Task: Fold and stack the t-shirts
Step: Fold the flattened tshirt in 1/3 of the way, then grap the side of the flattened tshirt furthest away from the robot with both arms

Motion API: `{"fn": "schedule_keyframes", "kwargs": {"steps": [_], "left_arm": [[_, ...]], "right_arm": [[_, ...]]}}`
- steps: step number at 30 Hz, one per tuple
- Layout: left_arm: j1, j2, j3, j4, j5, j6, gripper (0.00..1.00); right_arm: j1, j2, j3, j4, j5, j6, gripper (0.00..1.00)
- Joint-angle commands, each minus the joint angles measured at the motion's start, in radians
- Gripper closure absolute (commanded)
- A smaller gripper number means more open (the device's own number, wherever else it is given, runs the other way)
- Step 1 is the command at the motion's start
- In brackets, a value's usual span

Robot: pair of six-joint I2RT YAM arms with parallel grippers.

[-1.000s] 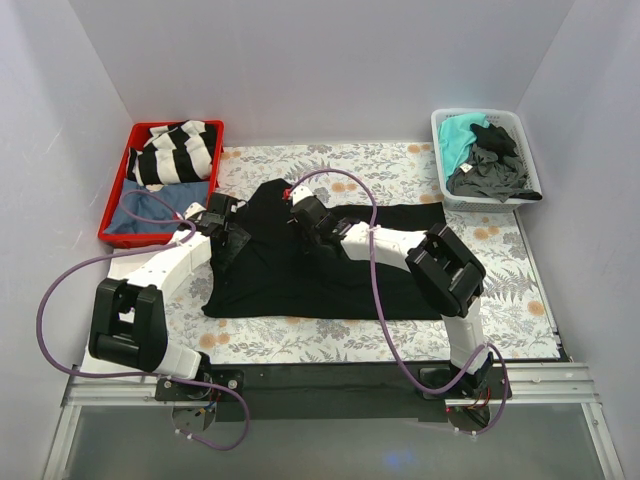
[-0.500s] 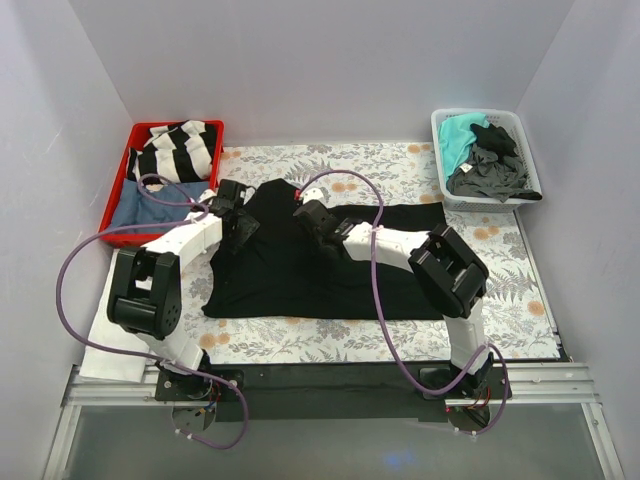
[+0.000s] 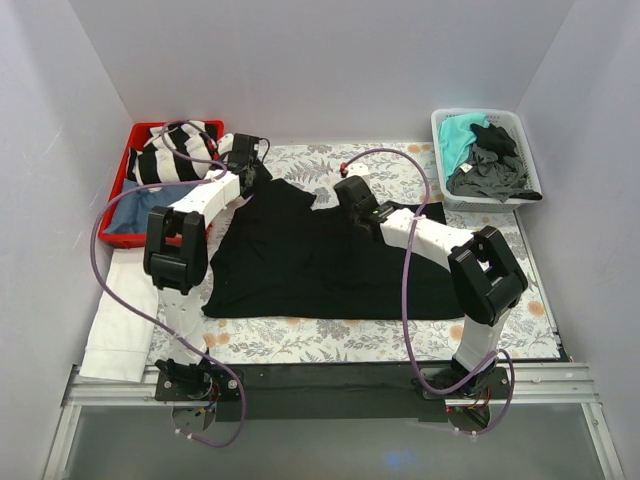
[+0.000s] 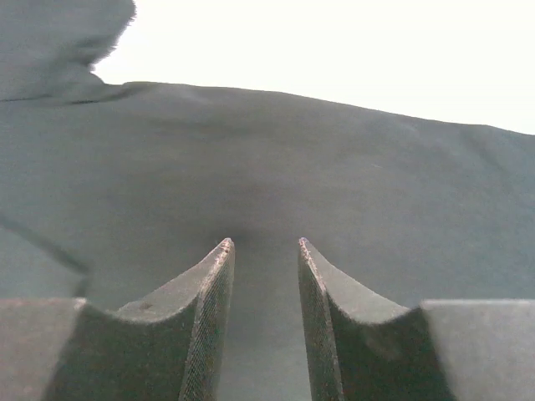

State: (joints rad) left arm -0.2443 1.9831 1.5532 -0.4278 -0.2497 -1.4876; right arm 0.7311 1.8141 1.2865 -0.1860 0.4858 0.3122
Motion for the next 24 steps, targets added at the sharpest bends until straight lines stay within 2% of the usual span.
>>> {"fn": "schedule_keyframes", "kwargs": {"steps": [1, 7, 14, 19, 24], "left_arm": [[0.0, 0.078, 0.135, -0.005, -0.084, 0.153, 0.53], [0.0, 0.229, 0.316, 0.043, -0.108, 0.309, 0.53], [0.003, 0.38, 0.493, 0.012, -0.082, 0.368, 0.51], [0.01, 0.451, 0.554, -0.041, -0.066, 0.365, 0.5], [0.01, 0.461, 0.516, -0.075, -0.033, 0.325, 0.52]], "right_arm": [[-0.042, -0.027, -0.032, -0.013, -0.029, 0.019, 0.58], [-0.075, -0.016, -0.041, -0.007, -0.058, 0.021, 0.59], [-0.088, -0.007, -0.039, -0.003, -0.065, 0.016, 0.59], [-0.099, -0.009, -0.044, -0.003, -0.067, 0.019, 0.59], [-0.104, -0.01, -0.056, -0.004, -0.07, 0.033, 0.6]]}}
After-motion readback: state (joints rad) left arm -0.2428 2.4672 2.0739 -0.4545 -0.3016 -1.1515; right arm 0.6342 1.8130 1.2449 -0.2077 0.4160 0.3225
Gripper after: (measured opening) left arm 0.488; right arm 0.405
